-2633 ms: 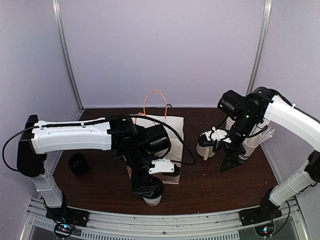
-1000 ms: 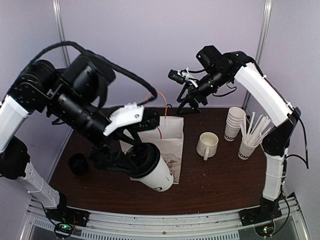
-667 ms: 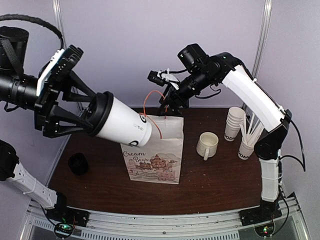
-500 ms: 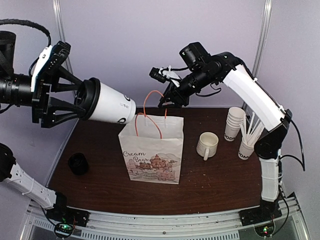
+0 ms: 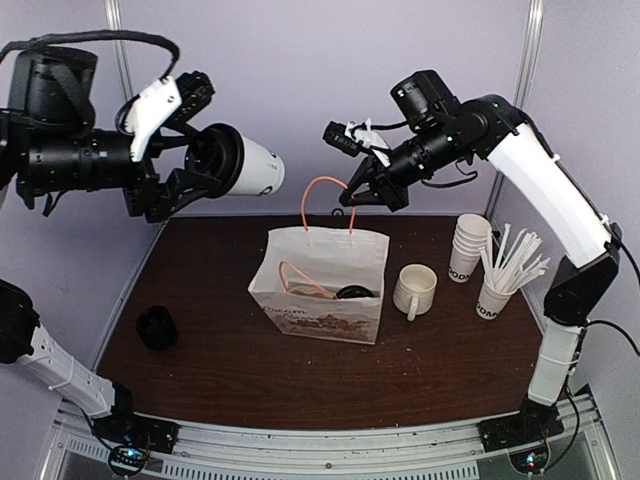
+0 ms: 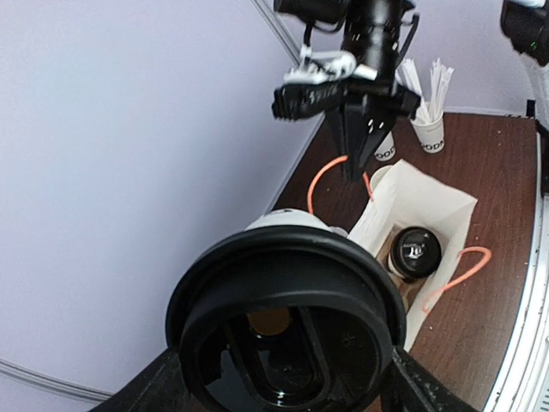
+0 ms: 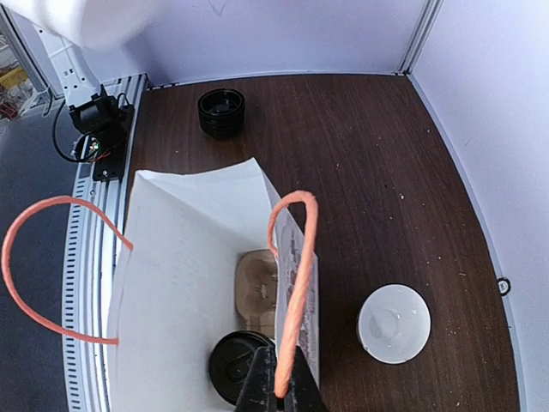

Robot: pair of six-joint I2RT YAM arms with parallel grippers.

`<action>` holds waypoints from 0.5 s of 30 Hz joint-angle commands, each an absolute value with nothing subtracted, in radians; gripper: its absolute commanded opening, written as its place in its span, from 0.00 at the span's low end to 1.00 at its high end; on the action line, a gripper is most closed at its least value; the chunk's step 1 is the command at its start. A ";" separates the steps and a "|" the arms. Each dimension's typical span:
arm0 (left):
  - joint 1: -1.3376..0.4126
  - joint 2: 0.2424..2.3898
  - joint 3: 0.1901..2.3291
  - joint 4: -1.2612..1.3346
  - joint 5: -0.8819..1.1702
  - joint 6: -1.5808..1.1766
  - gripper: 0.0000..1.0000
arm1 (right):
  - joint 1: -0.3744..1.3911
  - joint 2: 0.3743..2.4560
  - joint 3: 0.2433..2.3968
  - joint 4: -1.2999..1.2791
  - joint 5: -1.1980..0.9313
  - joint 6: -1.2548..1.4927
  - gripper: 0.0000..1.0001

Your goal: Pack the takeout coffee

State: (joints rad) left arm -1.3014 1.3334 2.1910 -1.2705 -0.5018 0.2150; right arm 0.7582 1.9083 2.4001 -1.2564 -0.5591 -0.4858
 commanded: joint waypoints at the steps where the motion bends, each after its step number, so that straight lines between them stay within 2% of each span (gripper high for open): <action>1: -1.203 1.413 2.203 -1.230 -0.381 0.233 0.72 | 0.760 1.781 2.312 -1.213 -0.580 -0.515 0.00; 10: -1.191 1.522 2.195 -1.245 -0.238 0.268 0.68 | 0.772 1.696 2.126 -1.197 -0.664 -0.533 0.00; 15: -1.192 1.512 2.157 -1.268 -0.194 0.215 0.67 | 0.791 1.647 2.034 -1.254 -0.733 -0.586 0.00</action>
